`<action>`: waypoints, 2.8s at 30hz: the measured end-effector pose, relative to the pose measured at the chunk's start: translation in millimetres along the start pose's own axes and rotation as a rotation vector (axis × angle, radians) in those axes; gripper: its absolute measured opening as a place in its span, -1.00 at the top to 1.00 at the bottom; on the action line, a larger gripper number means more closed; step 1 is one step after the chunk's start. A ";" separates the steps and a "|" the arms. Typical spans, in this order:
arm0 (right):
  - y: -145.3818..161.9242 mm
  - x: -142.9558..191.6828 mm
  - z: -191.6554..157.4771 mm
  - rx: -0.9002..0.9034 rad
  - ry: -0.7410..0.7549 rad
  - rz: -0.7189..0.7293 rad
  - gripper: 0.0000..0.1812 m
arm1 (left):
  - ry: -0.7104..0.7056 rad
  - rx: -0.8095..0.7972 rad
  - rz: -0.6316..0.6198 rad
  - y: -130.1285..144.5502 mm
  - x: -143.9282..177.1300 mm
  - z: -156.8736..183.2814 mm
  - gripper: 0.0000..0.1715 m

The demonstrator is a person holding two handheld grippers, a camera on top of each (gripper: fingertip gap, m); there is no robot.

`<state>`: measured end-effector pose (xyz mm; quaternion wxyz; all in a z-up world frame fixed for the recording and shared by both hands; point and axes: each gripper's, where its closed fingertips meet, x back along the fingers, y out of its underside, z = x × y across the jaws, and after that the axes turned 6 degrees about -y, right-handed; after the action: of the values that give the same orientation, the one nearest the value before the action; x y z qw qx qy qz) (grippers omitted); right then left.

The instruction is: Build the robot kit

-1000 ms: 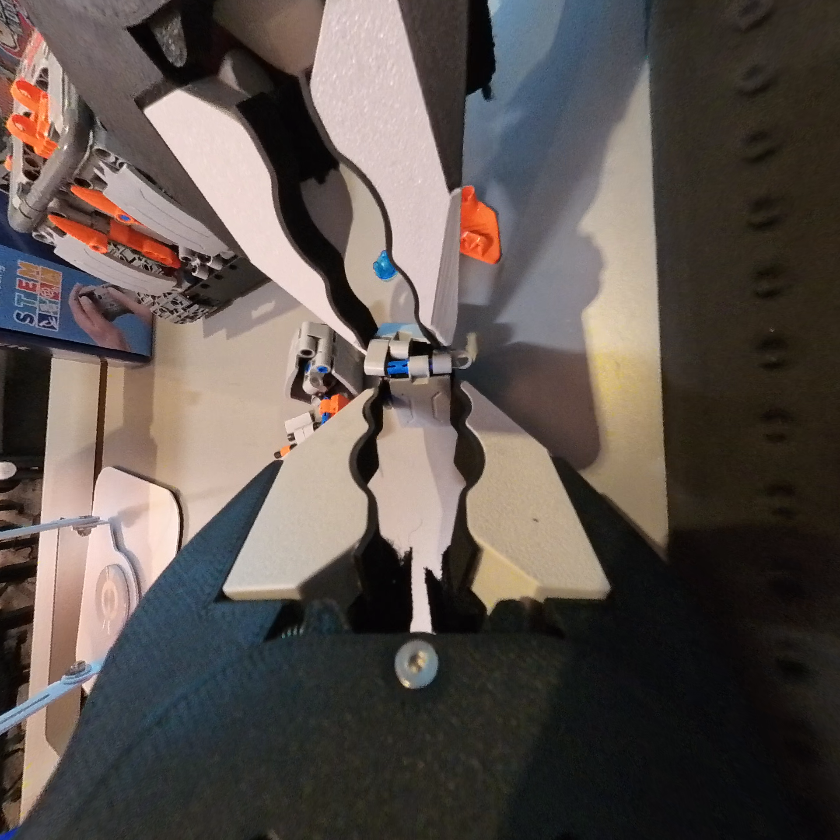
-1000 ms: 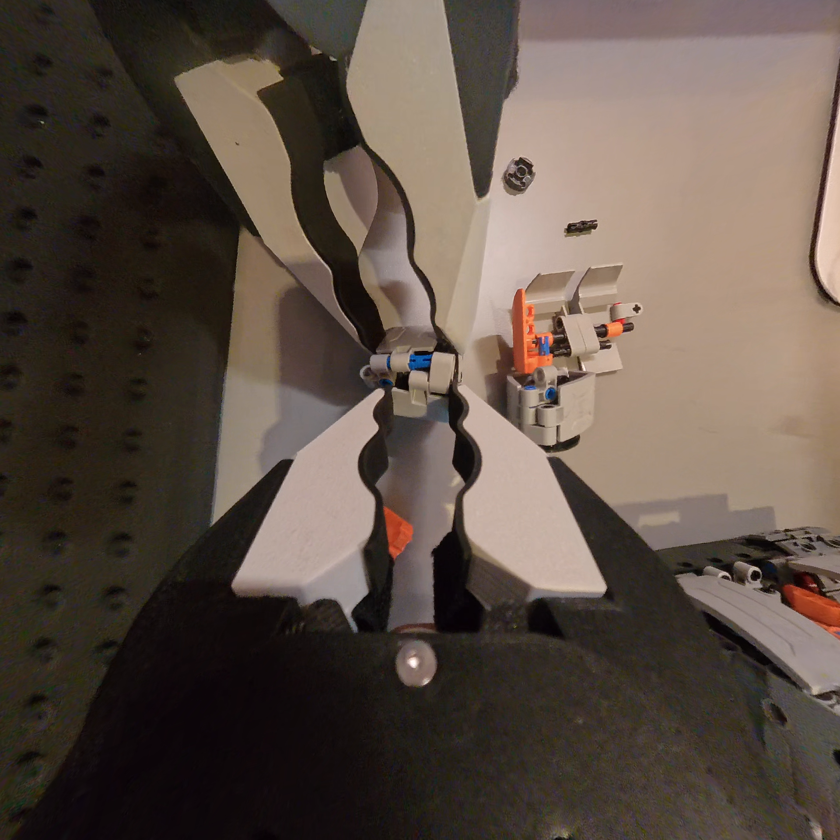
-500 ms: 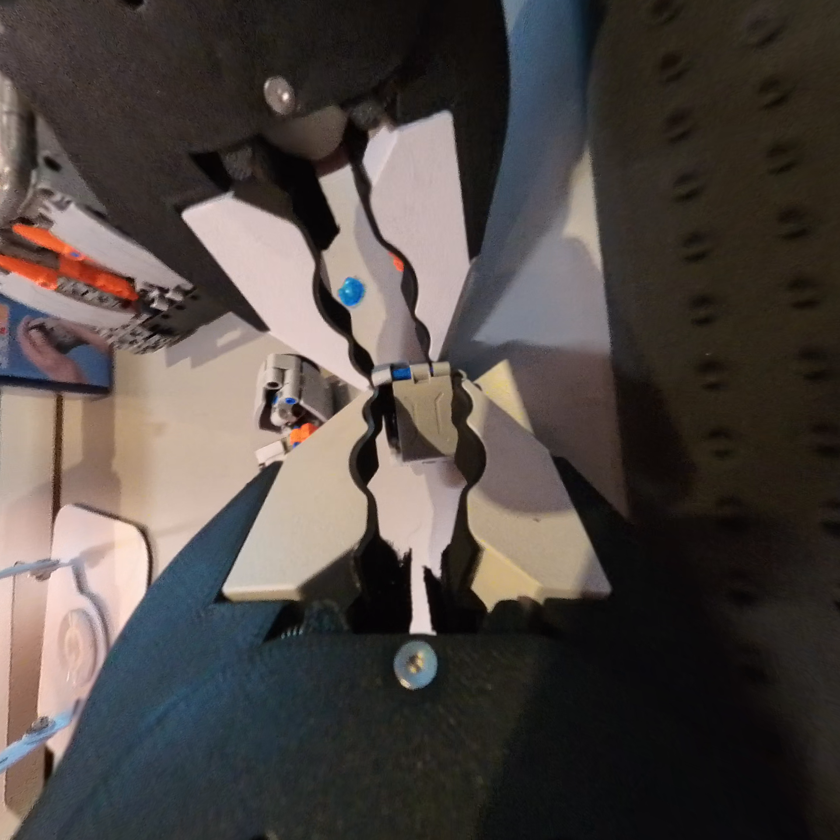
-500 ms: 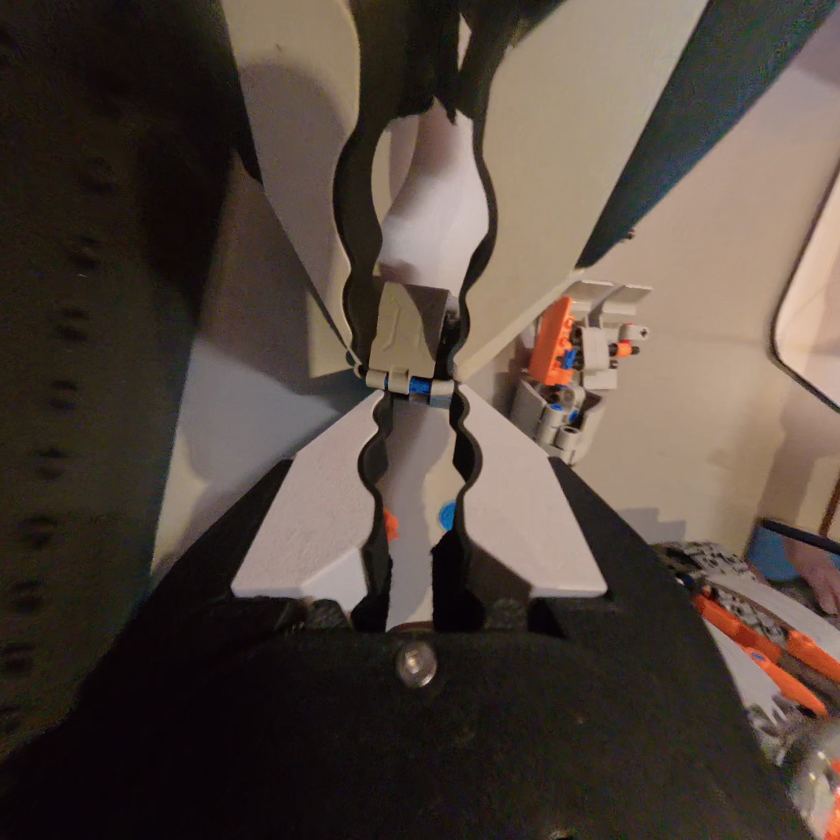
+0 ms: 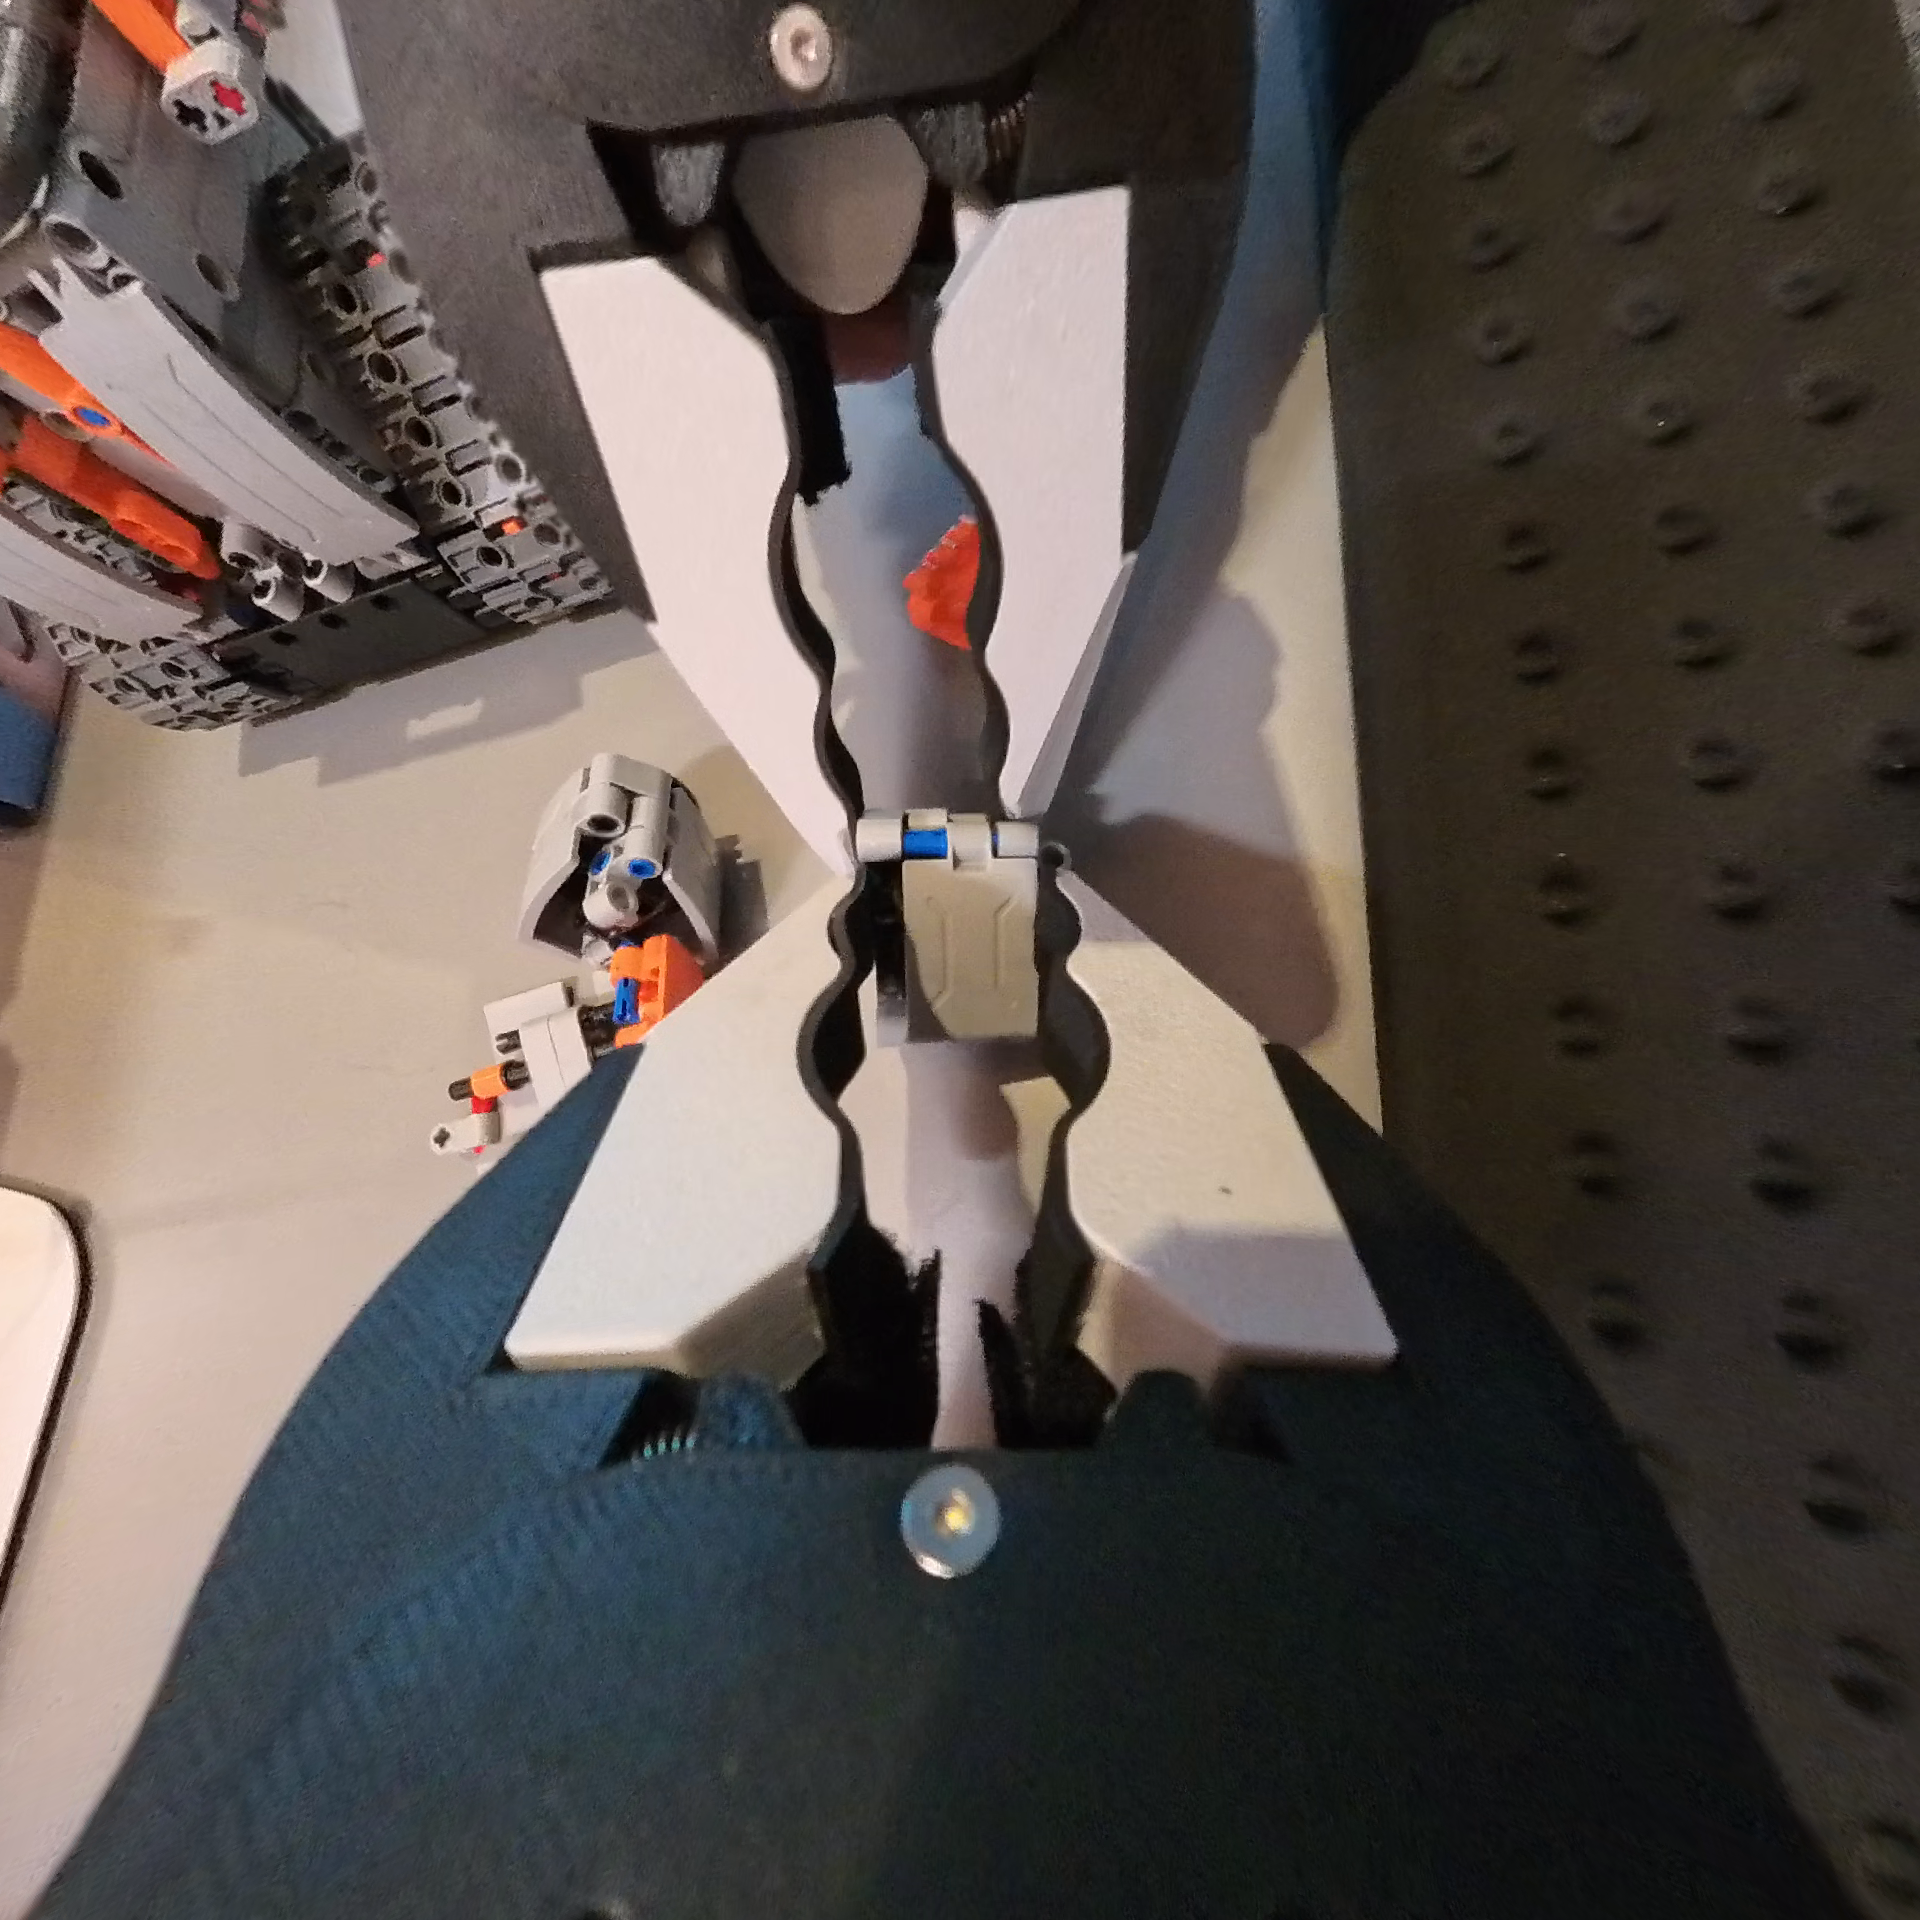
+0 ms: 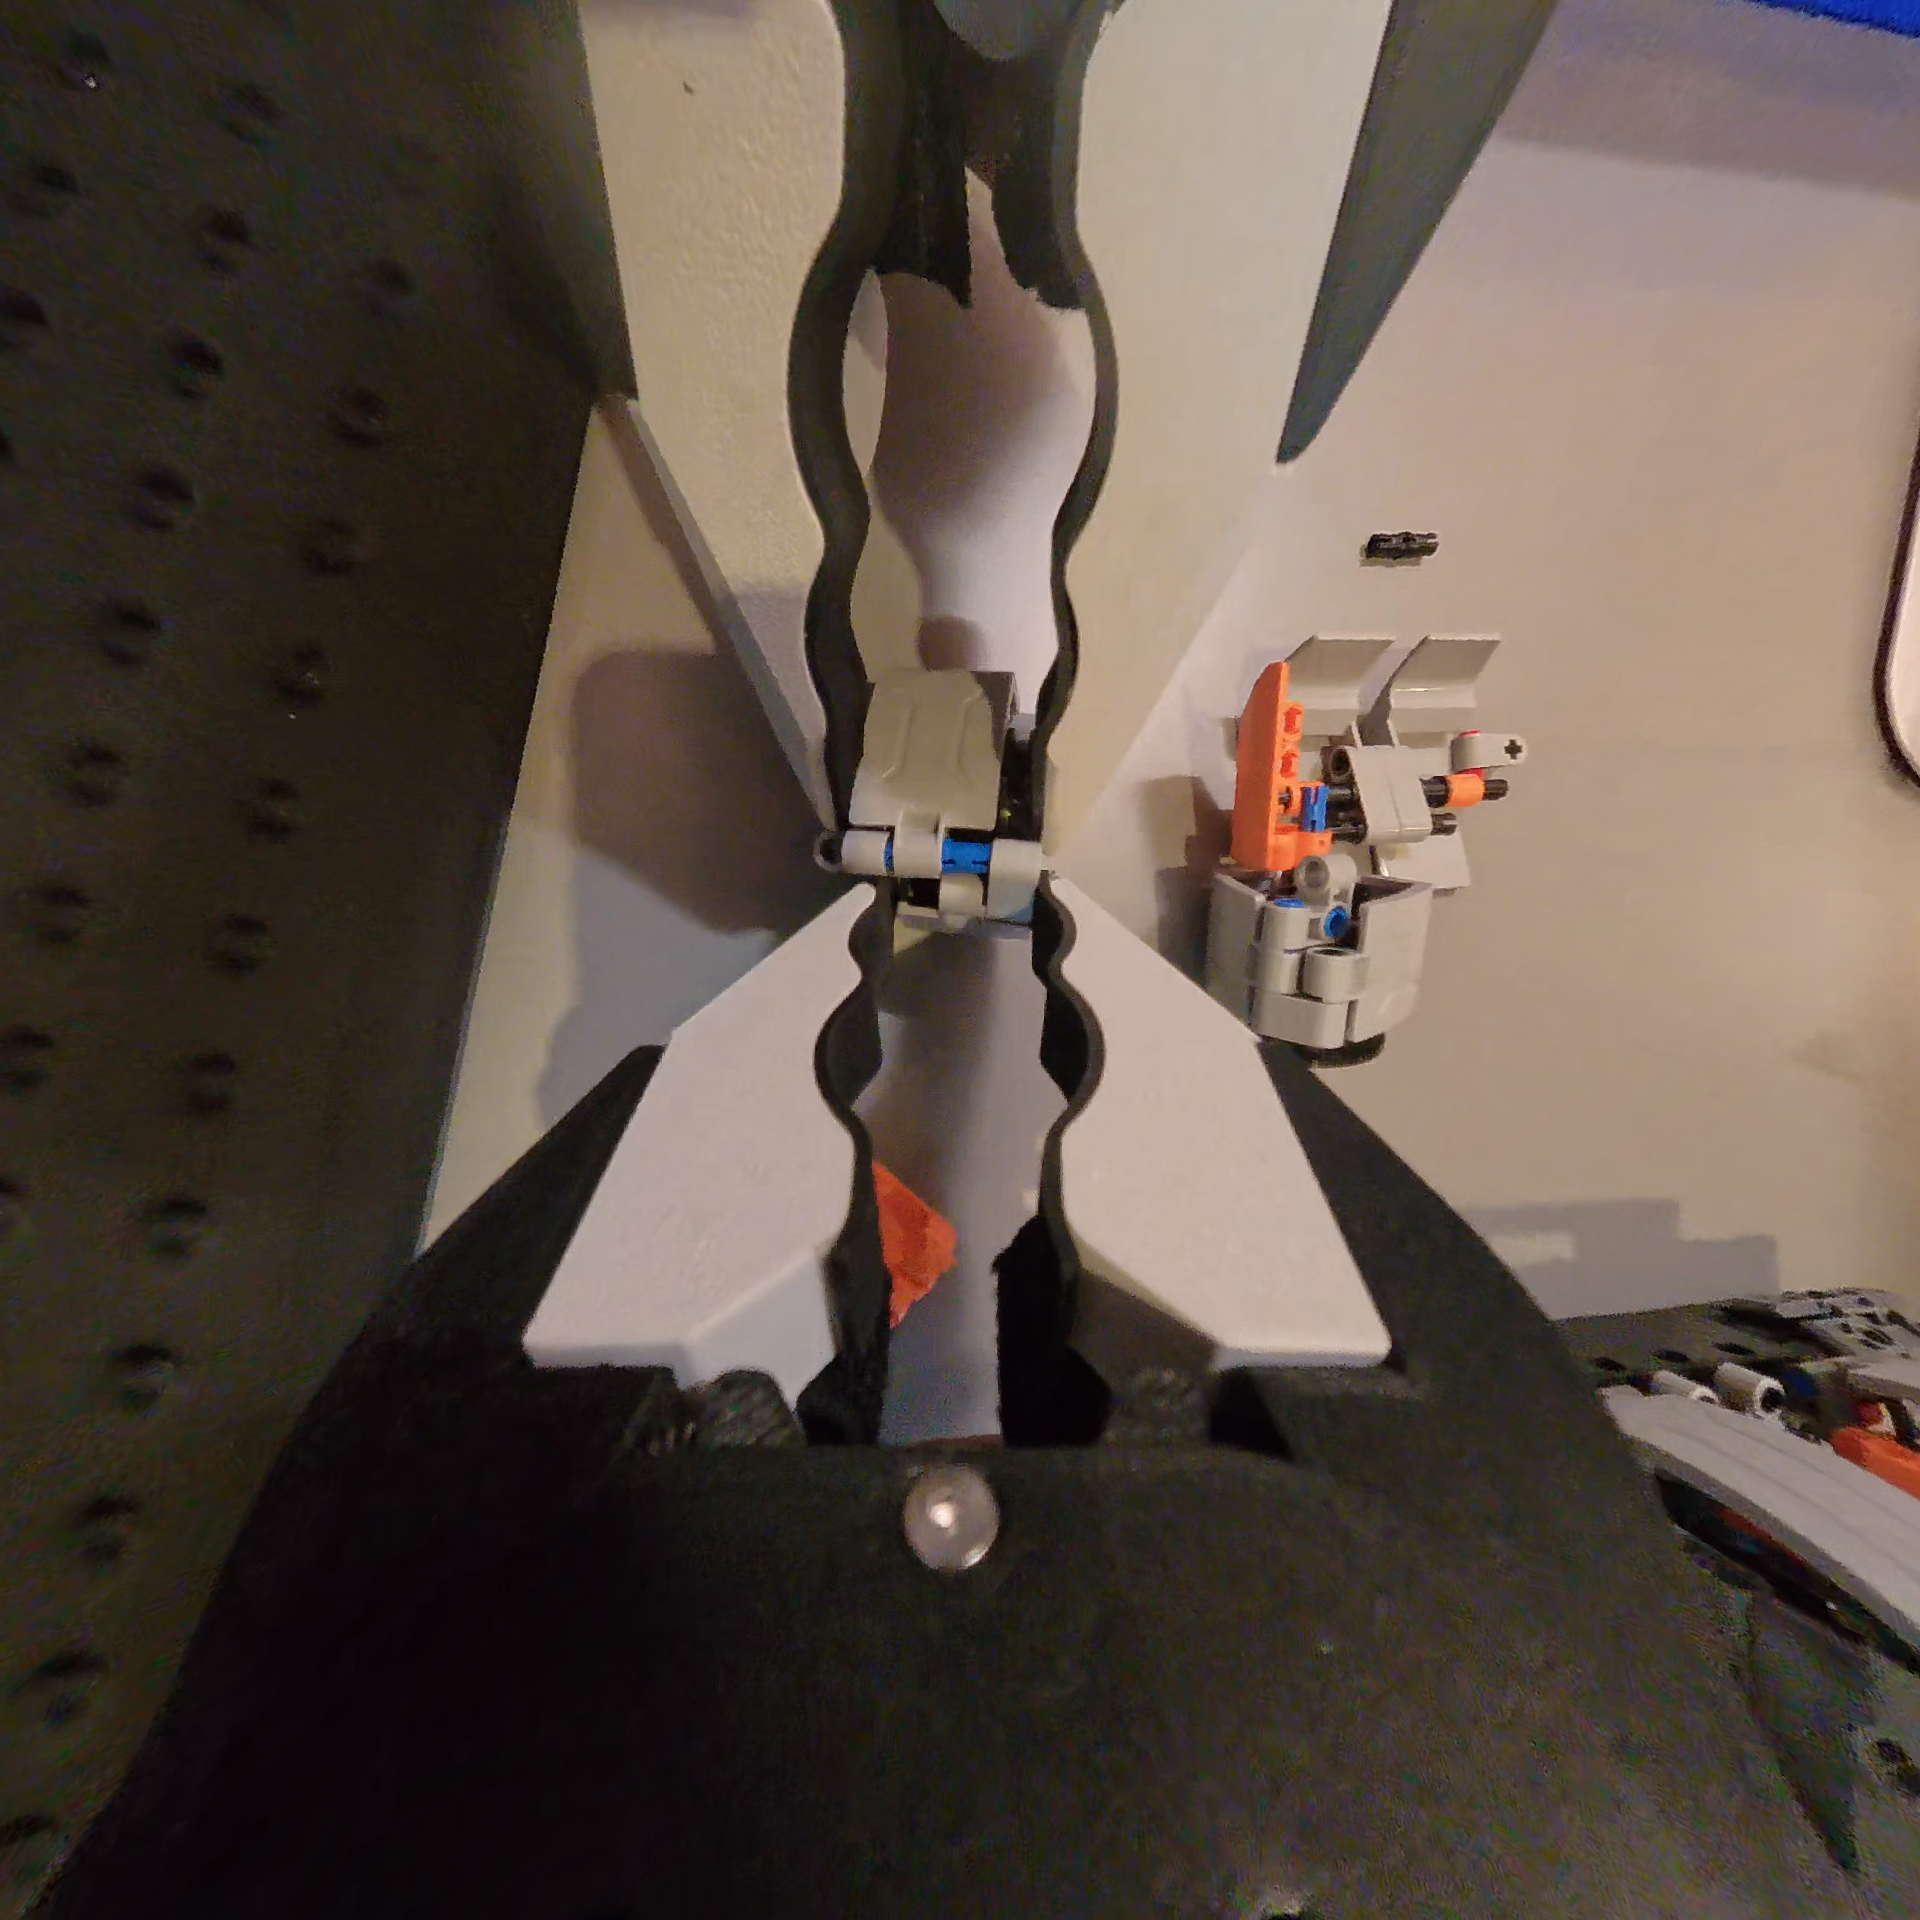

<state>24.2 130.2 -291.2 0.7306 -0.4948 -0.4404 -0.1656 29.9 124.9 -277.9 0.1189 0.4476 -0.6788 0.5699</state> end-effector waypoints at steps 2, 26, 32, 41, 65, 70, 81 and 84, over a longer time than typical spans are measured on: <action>-0.4 0.3 0.8 0.008 0.021 -0.004 0.73 | -0.001 0.004 0.003 0.3 0.1 -0.5 0.68; -4.5 8.8 -1.0 0.029 0.078 0.028 0.61 | -0.003 0.033 0.018 -0.2 -1.3 -4.2 0.69; -3.1 8.7 2.0 0.137 0.194 -0.058 0.69 | -0.007 0.056 0.013 -1.3 -2.5 -3.4 0.69; -1.1 5.6 2.7 0.165 0.237 -0.092 0.71 | -0.012 0.059 0.018 -0.3 -3.7 -2.9 0.69; -12.4 15.7 -4.2 0.021 0.051 0.157 0.68 | 0.019 0.067 0.050 -3.2 -1.3 -1.1 0.69; -11.6 12.9 -4.4 0.033 0.065 0.130 0.69 | 0.022 0.061 0.043 -2.6 -2.0 -0.1 0.69; -11.7 11.3 -5.6 0.103 0.102 0.117 0.70 | 0.035 0.076 0.063 -1.9 -1.0 1.1 0.69; -16.4 15.6 -3.7 0.091 0.099 0.173 0.70 | 0.041 0.105 0.096 -4.3 3.1 -2.0 0.69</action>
<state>23.5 122.6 -269.6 0.7848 -0.4883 -0.3667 -0.1058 30.7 125.4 -272.3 0.0819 0.4084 -0.6661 0.6187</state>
